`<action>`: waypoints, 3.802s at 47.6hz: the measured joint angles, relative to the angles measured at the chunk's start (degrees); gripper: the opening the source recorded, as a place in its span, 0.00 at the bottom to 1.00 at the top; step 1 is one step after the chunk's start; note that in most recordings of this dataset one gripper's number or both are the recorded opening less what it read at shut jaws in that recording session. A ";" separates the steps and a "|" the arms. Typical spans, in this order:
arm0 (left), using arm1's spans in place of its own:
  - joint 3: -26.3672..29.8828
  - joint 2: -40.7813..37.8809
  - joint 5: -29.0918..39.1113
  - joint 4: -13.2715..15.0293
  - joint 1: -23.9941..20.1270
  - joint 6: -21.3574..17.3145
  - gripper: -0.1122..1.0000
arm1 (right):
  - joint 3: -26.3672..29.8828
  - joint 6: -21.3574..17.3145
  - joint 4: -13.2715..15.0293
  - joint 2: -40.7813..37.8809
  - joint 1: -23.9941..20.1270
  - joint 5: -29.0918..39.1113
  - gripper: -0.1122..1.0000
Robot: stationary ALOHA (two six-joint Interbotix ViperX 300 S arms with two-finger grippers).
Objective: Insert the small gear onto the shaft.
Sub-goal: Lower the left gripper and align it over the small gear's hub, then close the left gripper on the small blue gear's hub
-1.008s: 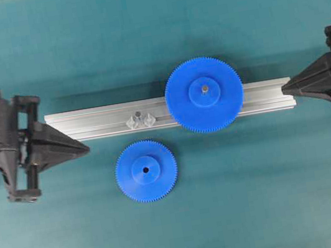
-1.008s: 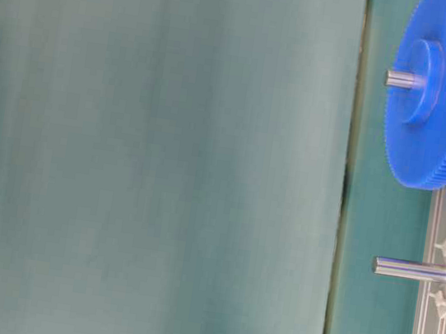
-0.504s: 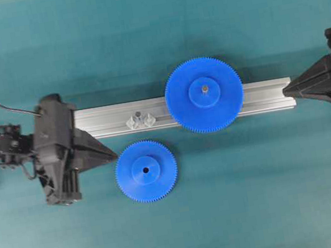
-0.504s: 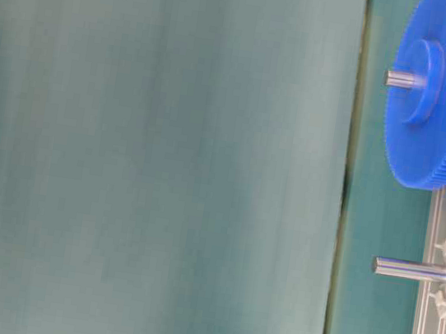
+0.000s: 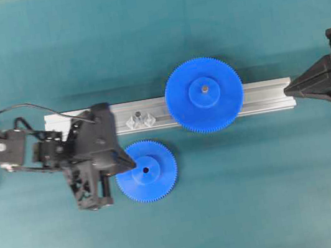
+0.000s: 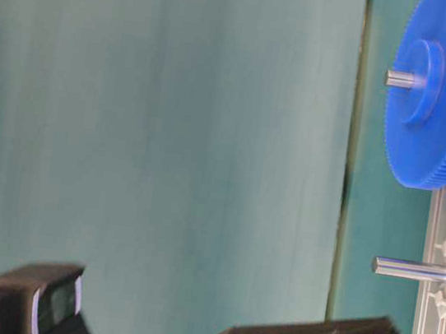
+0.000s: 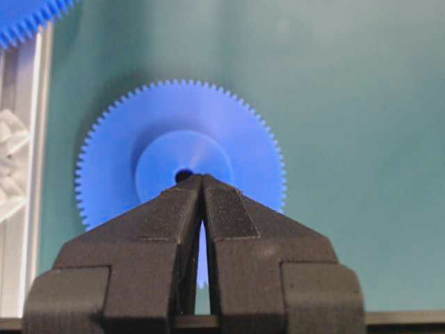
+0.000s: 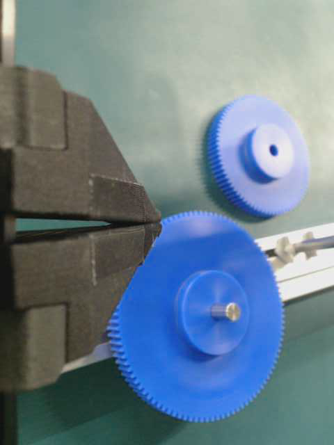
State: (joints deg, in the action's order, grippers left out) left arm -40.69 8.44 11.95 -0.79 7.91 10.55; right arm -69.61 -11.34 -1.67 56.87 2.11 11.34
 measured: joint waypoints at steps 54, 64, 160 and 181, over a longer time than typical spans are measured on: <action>15.56 -14.06 21.53 -0.09 0.09 -1.67 0.13 | 0.09 0.00 -0.09 0.09 0.00 0.09 0.13; 18.37 -15.91 25.49 0.00 0.09 -3.87 0.13 | 0.00 0.00 -0.09 0.09 0.09 0.09 0.13; 19.95 -18.28 27.07 -0.09 0.09 -5.45 0.93 | 0.09 0.00 -0.18 0.88 0.09 0.09 0.13; 20.21 -19.34 27.07 -0.18 0.00 -5.45 0.93 | 0.09 -0.09 -0.18 0.88 0.09 0.00 0.13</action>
State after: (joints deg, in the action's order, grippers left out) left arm -20.48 -10.90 39.02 -0.97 7.91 5.10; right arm -69.52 -11.43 -1.85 57.74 2.20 11.34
